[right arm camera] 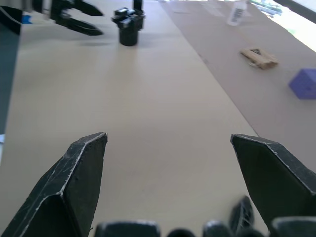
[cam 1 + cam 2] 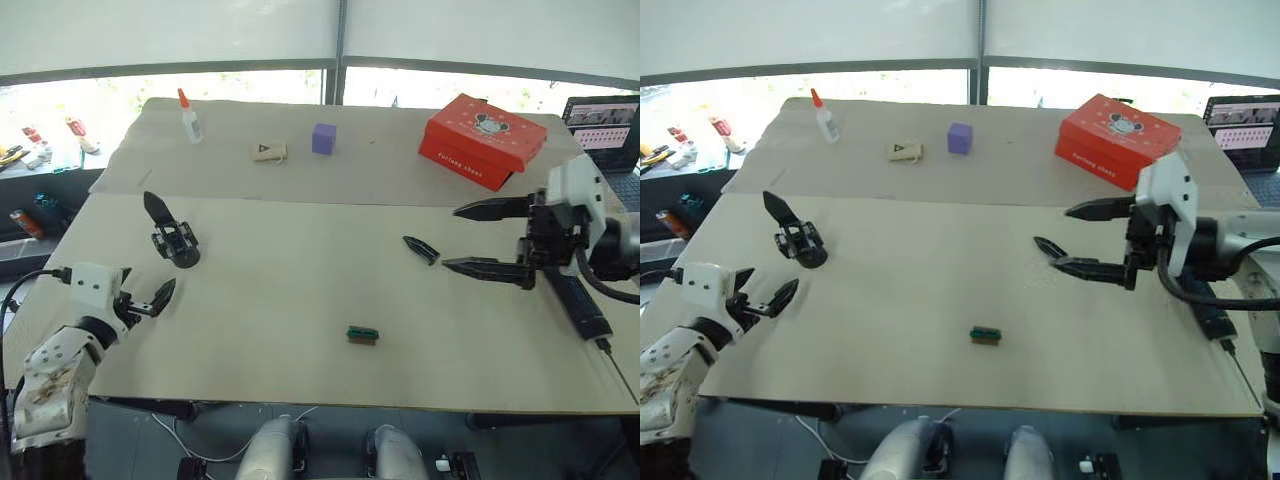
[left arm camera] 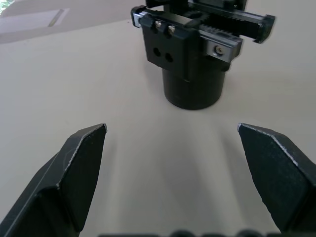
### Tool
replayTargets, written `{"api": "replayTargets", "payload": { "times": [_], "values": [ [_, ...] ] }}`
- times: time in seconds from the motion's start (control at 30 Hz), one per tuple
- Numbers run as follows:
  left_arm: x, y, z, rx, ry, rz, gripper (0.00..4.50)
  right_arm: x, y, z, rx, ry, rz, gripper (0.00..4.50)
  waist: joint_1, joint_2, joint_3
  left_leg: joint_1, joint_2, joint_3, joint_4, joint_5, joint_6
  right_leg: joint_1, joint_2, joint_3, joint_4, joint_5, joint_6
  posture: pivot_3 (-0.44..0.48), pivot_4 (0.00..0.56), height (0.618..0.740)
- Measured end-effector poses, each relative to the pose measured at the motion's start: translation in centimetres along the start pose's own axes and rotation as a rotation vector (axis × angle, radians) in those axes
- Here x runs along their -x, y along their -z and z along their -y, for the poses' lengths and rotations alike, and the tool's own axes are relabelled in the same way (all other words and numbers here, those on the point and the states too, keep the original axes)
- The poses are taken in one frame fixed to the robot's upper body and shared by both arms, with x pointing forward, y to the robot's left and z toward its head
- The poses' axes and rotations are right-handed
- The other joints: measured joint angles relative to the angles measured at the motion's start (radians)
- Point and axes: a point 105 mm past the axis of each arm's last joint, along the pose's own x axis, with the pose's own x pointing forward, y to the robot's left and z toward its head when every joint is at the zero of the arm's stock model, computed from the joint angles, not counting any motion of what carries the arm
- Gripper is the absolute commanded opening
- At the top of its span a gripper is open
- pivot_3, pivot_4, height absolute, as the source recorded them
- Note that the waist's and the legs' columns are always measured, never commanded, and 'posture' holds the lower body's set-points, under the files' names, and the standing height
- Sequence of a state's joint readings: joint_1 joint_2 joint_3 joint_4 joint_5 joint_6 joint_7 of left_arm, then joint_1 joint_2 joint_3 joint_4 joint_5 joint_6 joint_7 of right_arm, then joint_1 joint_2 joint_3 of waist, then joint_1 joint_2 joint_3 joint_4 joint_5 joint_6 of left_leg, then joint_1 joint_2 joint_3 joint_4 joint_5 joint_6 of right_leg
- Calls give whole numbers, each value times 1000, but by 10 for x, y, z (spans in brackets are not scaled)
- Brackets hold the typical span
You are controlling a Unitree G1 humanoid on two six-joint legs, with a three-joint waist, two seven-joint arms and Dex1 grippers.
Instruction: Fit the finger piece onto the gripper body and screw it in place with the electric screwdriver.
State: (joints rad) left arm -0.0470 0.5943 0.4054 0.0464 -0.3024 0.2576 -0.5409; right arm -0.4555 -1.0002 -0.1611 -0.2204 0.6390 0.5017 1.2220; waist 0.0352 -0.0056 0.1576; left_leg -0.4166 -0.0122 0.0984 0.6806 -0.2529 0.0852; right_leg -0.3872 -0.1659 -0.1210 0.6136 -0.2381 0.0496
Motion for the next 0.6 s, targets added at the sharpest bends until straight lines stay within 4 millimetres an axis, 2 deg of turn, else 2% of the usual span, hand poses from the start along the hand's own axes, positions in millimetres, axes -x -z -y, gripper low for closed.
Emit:
{"api": "replayTargets", "payload": {
  "times": [0.13, 0.33, 0.6],
  "values": [
    [-21, -2, 1, -2, 11, 14, 4500, -12, -4, -6, -2, -47, 36, 4403, 3, -1, 0, -1, -1, 1, 0, 3, 5, 1, 0, 0, 1, 0, 0, 0, 150, 740],
    [-47, -1, 9, -12, 54, 16, 4500, -16, -5, -8, 2, -57, 48, 4403, 1, -1, 0, -2, -4, 1, 0, 5, 7, 1, 0, 0, 3, 0, 0, 0, 150, 740],
    [-62, 0, 13, -8, 84, 24, 4500, -19, -5, -13, 3, -52, 45, 4403, -5, -2, 0, -2, -4, 1, 0, 5, 7, 0, 0, -1, 3, 0, 0, 0, 150, 740]
  ]
}}
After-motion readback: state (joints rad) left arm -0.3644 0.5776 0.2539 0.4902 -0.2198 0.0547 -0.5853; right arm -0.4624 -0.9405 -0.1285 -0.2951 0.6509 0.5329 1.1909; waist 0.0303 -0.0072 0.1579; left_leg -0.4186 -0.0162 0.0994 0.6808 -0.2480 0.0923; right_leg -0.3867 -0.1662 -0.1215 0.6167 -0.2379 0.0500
